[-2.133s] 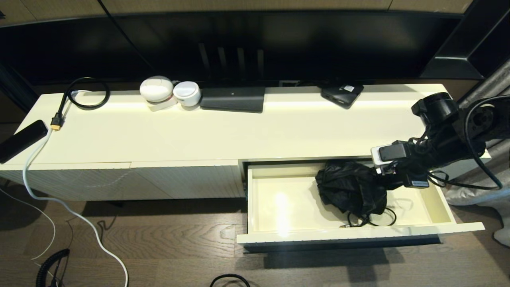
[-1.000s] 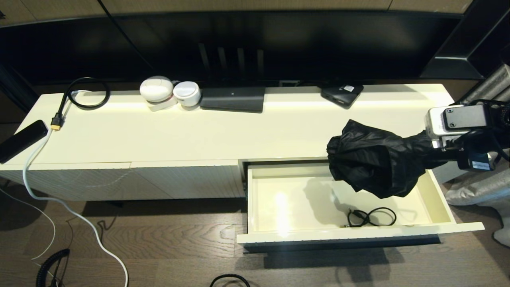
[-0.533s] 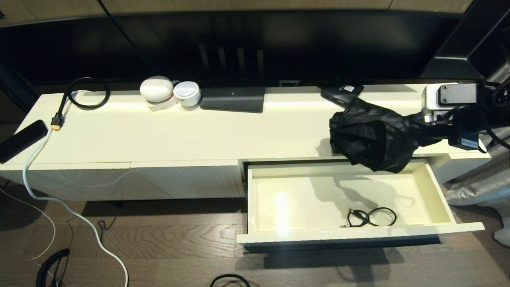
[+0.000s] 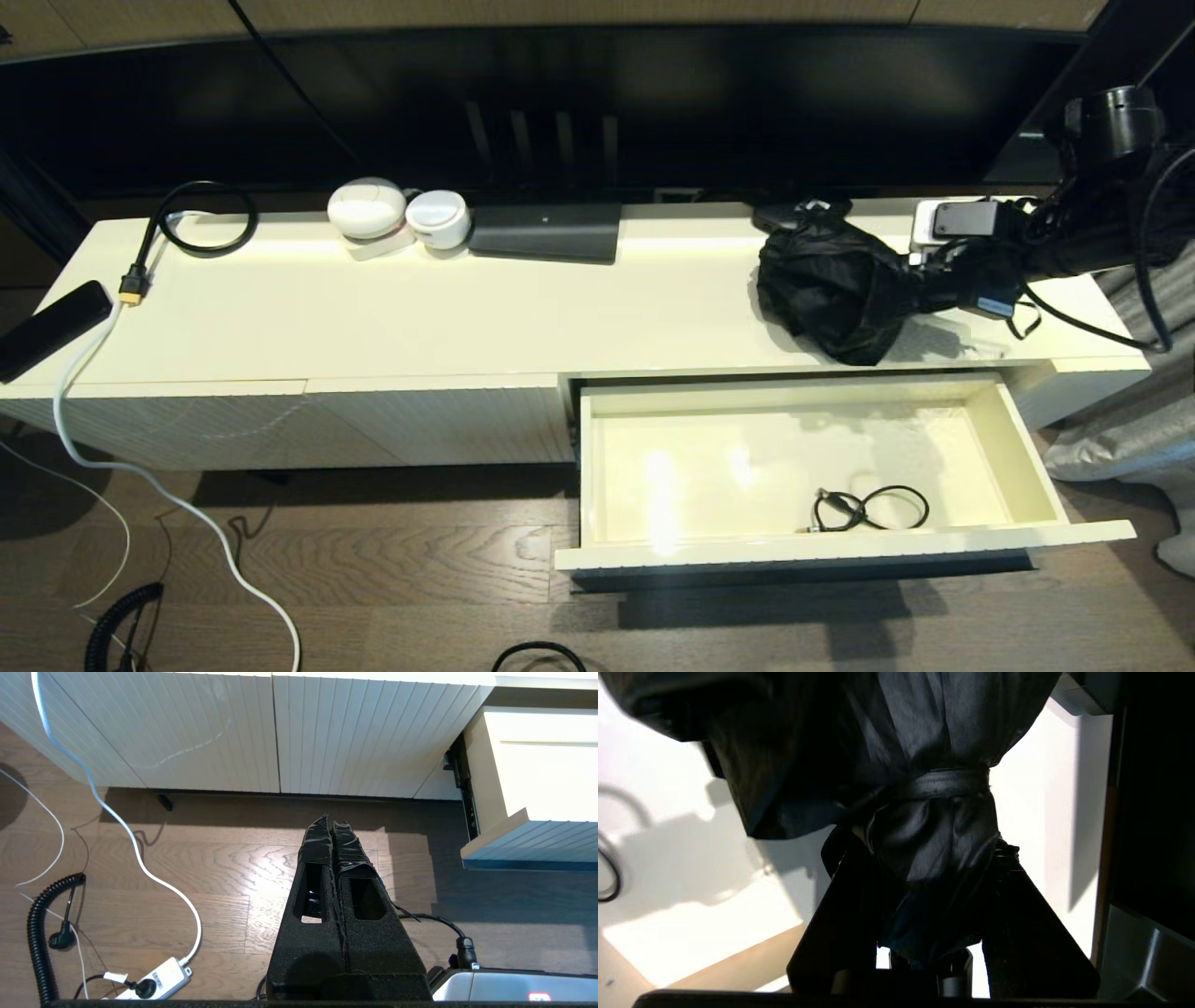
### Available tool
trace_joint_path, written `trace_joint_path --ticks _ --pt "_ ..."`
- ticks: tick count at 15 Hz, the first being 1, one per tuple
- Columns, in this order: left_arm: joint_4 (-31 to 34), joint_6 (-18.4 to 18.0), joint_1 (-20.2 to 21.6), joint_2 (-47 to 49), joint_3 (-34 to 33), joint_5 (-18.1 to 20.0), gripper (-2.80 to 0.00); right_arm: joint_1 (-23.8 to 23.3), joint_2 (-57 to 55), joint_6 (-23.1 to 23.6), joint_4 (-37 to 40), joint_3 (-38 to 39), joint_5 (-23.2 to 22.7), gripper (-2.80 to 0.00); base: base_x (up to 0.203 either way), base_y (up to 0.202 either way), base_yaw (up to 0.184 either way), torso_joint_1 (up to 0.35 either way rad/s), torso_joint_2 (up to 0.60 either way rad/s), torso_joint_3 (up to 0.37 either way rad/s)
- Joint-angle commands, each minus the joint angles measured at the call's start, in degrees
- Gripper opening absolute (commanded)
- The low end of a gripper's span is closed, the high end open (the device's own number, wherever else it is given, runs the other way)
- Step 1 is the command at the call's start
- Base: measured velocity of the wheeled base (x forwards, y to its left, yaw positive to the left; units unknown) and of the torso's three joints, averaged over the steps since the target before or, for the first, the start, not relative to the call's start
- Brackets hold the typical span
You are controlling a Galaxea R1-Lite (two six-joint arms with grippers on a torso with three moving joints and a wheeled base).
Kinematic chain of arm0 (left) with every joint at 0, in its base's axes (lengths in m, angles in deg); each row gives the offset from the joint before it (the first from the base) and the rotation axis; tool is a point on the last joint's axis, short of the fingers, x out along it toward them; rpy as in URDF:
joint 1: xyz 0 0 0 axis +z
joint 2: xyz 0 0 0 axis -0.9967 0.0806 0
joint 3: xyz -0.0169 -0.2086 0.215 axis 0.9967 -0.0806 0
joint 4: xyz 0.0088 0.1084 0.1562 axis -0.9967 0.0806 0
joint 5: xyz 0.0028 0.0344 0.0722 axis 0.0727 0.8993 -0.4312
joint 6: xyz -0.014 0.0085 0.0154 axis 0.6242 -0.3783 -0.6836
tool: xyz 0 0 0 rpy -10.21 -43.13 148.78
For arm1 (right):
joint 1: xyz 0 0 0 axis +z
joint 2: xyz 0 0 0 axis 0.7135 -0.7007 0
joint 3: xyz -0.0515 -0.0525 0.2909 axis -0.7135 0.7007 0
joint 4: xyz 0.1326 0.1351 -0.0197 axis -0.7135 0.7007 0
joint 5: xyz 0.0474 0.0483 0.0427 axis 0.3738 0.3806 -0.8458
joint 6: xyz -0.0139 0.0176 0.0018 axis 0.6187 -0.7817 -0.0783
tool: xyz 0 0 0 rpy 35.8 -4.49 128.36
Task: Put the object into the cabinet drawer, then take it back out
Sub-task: Take the umbrella out of the drawer and put it on the table
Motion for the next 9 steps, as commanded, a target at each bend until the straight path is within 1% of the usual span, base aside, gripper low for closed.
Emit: trace_joint_path --ticks 1,2,3,7,9 --pt "-0.01 0.03 0.02 0.00 0.00 -0.04 -2.80 -0.19 -5.72 0.54 -2.24 -1.60 -0.17 -2.80 0.000 0.000 0.000 0.000 0.00 0.000" --pt "-0.01 0.03 0.04 0.00 0.00 -0.04 -2.80 -0.19 -6.53 0.51 -4.21 -1.58 -0.23 -2.80 0.000 0.000 0.000 0.000 0.00 0.000" --pt "-0.01 0.03 -0.05 0.00 0.00 -0.04 -2.80 -0.15 -6.44 0.63 -4.51 -1.46 -0.38 -2.80 0.000 0.000 0.000 0.000 0.00 0.000" --pt "-0.01 0.03 0.04 0.00 0.00 -0.04 -2.80 -0.10 -3.45 0.75 -1.75 -0.18 -0.26 -2.80 0.000 0.000 0.000 0.000 0.00 0.000" --pt "-0.01 0.03 0.03 0.00 0.00 -0.04 -2.80 -0.10 -0.99 0.94 -1.54 2.24 -0.46 -2.80 0.000 0.000 0.000 0.000 0.00 0.000"
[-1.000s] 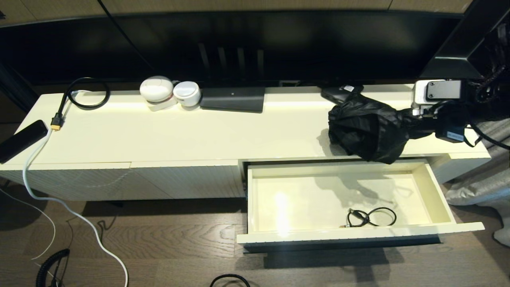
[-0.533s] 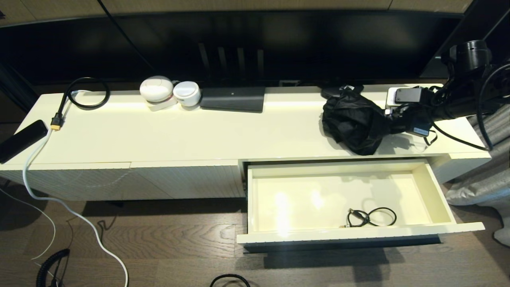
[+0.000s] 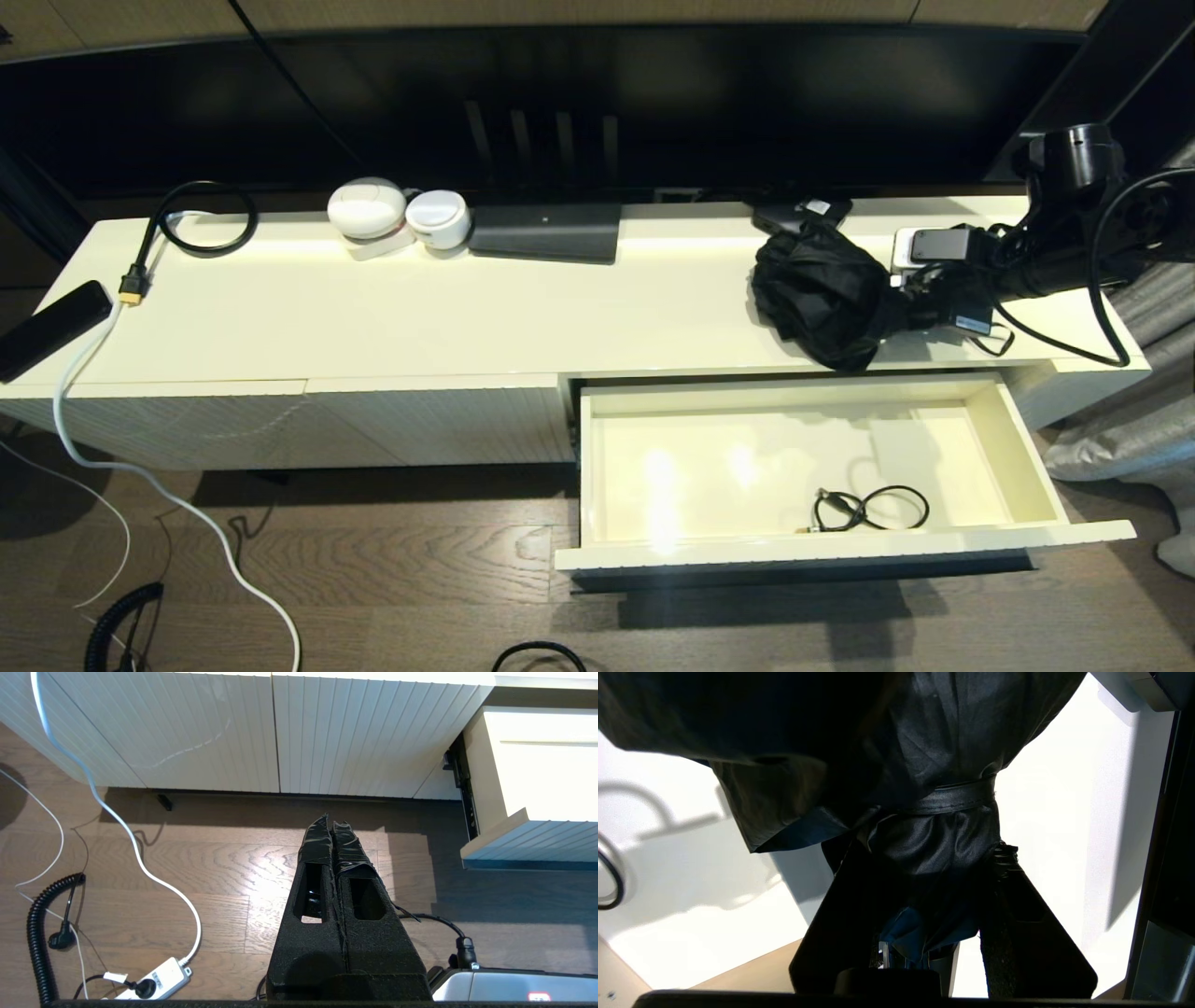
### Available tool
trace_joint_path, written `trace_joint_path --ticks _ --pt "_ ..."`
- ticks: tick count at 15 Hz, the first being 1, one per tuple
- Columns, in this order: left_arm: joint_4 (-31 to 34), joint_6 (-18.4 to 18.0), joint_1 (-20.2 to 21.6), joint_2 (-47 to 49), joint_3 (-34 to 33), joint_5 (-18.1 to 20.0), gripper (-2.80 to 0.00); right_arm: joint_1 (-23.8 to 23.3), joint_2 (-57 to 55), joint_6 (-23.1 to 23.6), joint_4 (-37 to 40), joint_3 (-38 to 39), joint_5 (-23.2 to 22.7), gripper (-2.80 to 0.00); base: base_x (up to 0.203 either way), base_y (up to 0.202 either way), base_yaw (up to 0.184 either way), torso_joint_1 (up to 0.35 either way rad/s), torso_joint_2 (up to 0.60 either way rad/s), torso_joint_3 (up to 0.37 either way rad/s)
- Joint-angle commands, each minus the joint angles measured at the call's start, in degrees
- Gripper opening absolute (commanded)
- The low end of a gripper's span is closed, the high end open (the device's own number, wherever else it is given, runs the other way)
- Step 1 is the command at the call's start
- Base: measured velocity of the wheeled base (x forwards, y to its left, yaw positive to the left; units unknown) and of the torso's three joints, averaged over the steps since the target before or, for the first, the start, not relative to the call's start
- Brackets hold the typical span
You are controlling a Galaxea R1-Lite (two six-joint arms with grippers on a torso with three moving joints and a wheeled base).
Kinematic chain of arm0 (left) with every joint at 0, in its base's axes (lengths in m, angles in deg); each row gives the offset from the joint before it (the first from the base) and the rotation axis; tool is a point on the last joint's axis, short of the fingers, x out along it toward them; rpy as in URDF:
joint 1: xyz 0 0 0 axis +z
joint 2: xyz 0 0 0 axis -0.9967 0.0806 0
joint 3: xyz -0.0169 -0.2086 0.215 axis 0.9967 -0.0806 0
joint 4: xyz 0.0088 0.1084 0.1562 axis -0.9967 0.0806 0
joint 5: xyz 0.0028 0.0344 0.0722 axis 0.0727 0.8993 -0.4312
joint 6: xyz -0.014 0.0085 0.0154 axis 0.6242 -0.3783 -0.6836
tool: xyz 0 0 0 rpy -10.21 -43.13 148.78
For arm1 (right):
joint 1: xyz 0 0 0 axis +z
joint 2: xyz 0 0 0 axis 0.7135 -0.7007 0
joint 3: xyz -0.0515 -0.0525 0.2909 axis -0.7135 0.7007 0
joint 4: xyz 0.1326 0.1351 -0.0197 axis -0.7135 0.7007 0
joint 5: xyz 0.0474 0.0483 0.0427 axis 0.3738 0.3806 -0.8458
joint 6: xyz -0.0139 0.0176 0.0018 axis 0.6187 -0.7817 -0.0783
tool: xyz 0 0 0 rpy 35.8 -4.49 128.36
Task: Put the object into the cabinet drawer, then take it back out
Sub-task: Take the umbrella out of the drawer and put it on the table
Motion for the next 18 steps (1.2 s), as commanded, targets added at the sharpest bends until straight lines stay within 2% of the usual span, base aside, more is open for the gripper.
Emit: trace_joint_path --ticks 1,5,6,12,15,18 --pt "-0.02 0.03 0.04 0.00 0.00 -0.03 -2.80 -0.01 3.79 0.62 -0.15 3.04 -0.17 -2.80 0.000 0.000 0.000 0.000 0.00 0.000" --pt "-0.02 0.03 0.04 0.00 0.00 -0.03 -2.80 -0.18 5.52 2.13 -1.03 6.75 -0.05 -2.80 0.000 0.000 0.000 0.000 0.00 0.000" --pt "-0.02 0.03 -0.03 0.00 0.00 -0.03 -2.80 -0.27 5.27 2.06 -2.00 6.80 -0.53 0.00 0.000 0.000 0.000 0.000 0.00 0.000" --pt "-0.02 0.03 -0.01 0.00 -0.04 -0.03 -2.80 -0.27 -2.46 2.30 -6.32 -1.17 -1.35 0.00 0.000 0.000 0.000 0.000 0.00 0.000" --pt "-0.02 0.03 0.04 0.00 -0.09 -0.03 -2.80 -0.19 1.52 2.06 -5.79 1.09 -1.50 0.00 0.000 0.000 0.000 0.000 0.00 0.000" --pt "-0.02 0.03 0.04 0.00 0.00 -0.03 -2.80 -0.02 9.16 2.00 -6.05 6.77 -2.27 0.00 0.000 0.000 0.000 0.000 0.00 0.000"
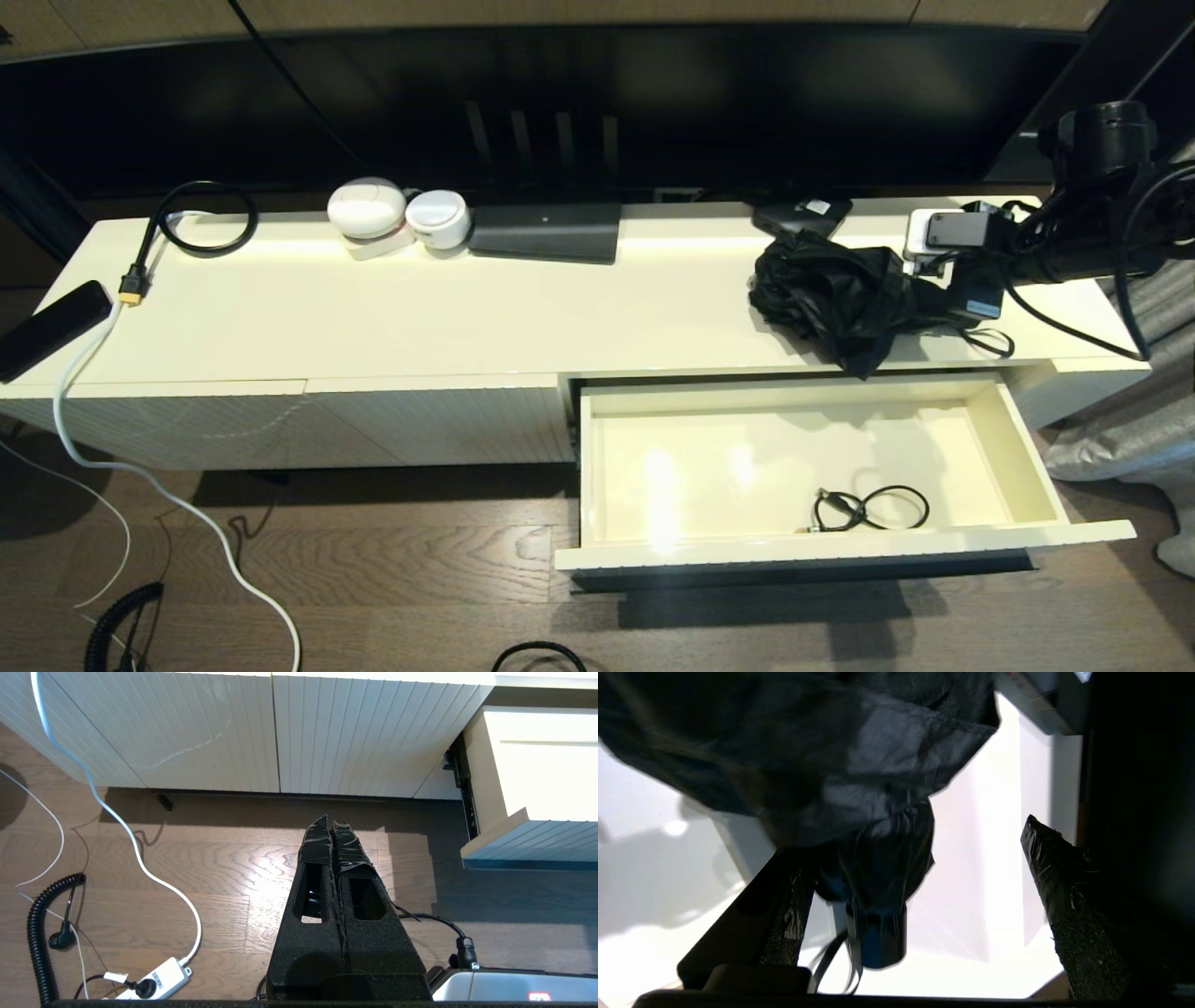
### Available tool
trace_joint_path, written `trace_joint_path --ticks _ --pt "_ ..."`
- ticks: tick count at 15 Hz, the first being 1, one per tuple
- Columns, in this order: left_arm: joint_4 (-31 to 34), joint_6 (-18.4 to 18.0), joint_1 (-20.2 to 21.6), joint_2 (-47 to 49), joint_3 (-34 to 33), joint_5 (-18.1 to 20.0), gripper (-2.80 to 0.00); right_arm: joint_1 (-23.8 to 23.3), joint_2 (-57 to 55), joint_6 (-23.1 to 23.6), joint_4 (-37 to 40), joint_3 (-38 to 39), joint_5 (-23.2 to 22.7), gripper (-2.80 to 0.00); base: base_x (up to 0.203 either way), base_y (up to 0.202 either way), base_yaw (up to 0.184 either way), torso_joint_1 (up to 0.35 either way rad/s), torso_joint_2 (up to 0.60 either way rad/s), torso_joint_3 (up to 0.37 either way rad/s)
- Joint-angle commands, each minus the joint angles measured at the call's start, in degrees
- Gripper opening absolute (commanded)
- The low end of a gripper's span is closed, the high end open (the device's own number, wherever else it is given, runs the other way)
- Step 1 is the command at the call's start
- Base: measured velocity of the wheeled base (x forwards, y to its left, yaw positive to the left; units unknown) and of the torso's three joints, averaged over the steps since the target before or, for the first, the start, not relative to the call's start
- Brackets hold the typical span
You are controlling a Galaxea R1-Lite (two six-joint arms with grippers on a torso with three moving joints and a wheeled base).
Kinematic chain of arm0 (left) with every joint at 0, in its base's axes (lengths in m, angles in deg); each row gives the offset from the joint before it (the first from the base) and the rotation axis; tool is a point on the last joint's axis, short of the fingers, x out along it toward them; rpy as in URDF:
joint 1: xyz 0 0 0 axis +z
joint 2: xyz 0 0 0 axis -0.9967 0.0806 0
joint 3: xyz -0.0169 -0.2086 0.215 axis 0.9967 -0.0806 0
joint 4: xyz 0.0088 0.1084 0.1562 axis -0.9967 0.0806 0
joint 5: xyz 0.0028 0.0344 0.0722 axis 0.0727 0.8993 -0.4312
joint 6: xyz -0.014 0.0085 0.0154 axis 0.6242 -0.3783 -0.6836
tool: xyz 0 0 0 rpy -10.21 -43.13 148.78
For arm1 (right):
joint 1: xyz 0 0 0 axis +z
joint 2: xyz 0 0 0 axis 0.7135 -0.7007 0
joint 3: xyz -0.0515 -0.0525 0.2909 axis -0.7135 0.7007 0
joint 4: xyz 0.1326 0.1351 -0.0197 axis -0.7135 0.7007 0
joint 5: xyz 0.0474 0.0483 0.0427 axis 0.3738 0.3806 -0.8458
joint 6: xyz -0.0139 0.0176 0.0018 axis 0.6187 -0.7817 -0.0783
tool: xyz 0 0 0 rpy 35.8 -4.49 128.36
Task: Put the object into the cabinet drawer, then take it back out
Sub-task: Take the umbrella out of the drawer and put it on the table, then take the data cable out of the drawer and put it on the table
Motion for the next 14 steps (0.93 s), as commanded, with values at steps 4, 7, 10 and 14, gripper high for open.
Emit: trace_joint_path --ticks 4,7,10,14 --pt "-0.03 0.06 0.00 0.04 0.00 -0.03 -2.80 0.56 17.01 0.25 0.83 13.68 -1.18 0.00 0.000 0.000 0.000 0.000 0.00 0.000" --pt "-0.03 0.06 0.01 0.00 0.00 -0.03 -2.80 2.19 24.03 0.28 2.81 21.51 -0.68 0.00 0.000 0.000 0.000 0.000 0.00 0.000" --pt "-0.03 0.06 -0.04 0.00 0.00 -0.03 -2.80 5.03 27.05 0.12 9.11 22.60 2.33 0.00 0.000 0.000 0.000 0.000 0.00 0.000" --pt "-0.03 0.06 0.00 0.00 0.00 -0.03 -2.80 6.03 27.95 0.04 15.72 23.41 3.11 0.00 0.000 0.000 0.000 0.000 0.00 0.000"
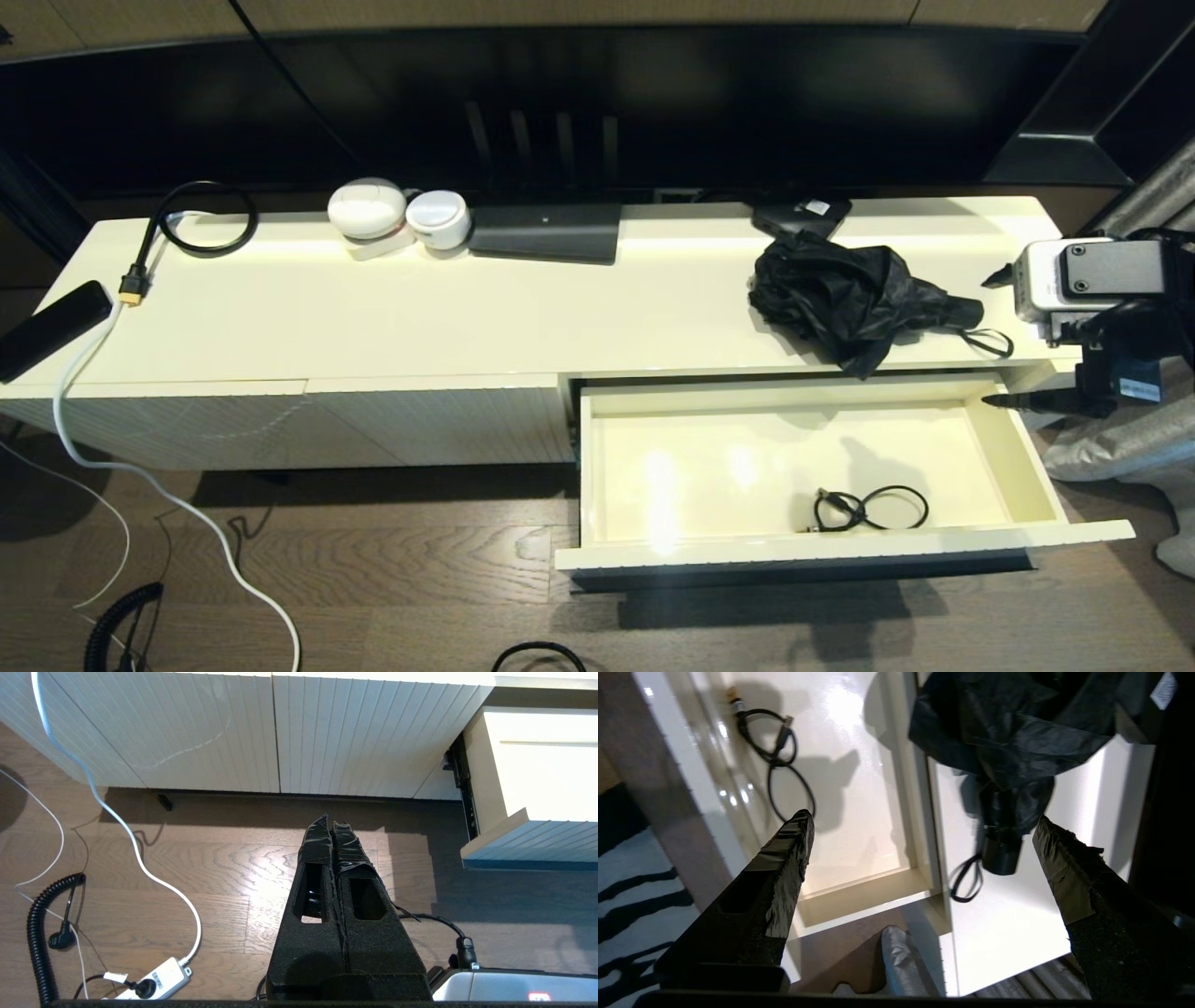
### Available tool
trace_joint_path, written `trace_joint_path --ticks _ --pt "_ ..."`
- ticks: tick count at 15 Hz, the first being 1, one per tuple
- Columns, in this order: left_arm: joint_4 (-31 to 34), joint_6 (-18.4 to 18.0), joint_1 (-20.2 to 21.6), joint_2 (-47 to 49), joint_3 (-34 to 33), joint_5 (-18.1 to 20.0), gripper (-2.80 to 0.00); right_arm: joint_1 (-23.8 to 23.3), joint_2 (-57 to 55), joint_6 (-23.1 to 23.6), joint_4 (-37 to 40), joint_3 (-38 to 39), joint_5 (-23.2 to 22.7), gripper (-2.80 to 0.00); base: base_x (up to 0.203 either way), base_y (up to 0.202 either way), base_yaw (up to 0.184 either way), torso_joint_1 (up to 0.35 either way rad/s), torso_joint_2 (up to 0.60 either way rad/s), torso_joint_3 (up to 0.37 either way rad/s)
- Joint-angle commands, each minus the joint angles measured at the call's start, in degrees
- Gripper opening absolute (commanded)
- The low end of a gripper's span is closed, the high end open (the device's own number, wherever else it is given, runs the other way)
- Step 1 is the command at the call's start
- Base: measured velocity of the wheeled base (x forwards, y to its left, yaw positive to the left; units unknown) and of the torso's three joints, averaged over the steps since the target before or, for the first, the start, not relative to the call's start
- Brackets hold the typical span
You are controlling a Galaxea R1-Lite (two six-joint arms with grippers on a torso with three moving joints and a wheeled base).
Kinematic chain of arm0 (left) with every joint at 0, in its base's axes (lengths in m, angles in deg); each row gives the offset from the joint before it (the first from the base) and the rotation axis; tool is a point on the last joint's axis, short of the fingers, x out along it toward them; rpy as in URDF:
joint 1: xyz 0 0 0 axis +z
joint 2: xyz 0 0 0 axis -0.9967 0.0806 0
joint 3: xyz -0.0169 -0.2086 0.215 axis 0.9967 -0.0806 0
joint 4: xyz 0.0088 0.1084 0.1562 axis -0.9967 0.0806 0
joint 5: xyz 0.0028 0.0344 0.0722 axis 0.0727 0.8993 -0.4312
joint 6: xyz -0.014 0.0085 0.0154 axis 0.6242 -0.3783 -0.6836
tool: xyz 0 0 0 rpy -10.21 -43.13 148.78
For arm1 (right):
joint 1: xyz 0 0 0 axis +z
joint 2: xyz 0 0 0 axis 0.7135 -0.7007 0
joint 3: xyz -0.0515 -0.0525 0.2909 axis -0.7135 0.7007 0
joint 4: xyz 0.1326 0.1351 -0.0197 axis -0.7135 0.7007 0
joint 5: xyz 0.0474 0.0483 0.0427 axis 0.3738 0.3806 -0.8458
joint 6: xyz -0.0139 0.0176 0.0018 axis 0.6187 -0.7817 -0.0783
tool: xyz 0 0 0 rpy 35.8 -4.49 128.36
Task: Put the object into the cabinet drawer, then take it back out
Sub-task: Take the data cable out of the drawer and put it on the table
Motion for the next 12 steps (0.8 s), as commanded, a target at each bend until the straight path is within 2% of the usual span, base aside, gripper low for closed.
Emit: trace_joint_path --ticks 1,5,9,10,12 --pt "-0.02 0.03 0.06 0.00 0.00 -0.04 -2.80 0.64 0.80 0.30 2.51 0.65 -0.03 0.00 0.000 0.000 0.000 0.000 0.00 0.000" --pt "-0.02 0.03 0.02 0.00 0.00 -0.04 -2.80 1.35 -0.31 -1.34 6.93 0.11 -0.12 0.00 0.000 0.000 0.000 0.000 0.00 0.000" --pt "-0.02 0.03 -0.02 0.00 0.00 -0.04 -2.80 0.97 -0.95 -0.97 16.37 0.50 -0.11 0.00 0.000 0.000 0.000 0.000 0.00 0.000" --pt "-0.02 0.03 0.02 0.00 0.00 -0.04 -2.80 0.79 -1.31 -0.27 19.92 -0.33 -0.17 0.00 0.000 0.000 0.000 0.000 0.00 0.000" --pt "-0.07 0.03 0.02 0.00 -0.08 -0.04 -2.80 -0.11 -2.88 2.98 22.16 -0.44 -0.19 0.00 0.000 0.000 0.000 0.000 0.00 0.000"
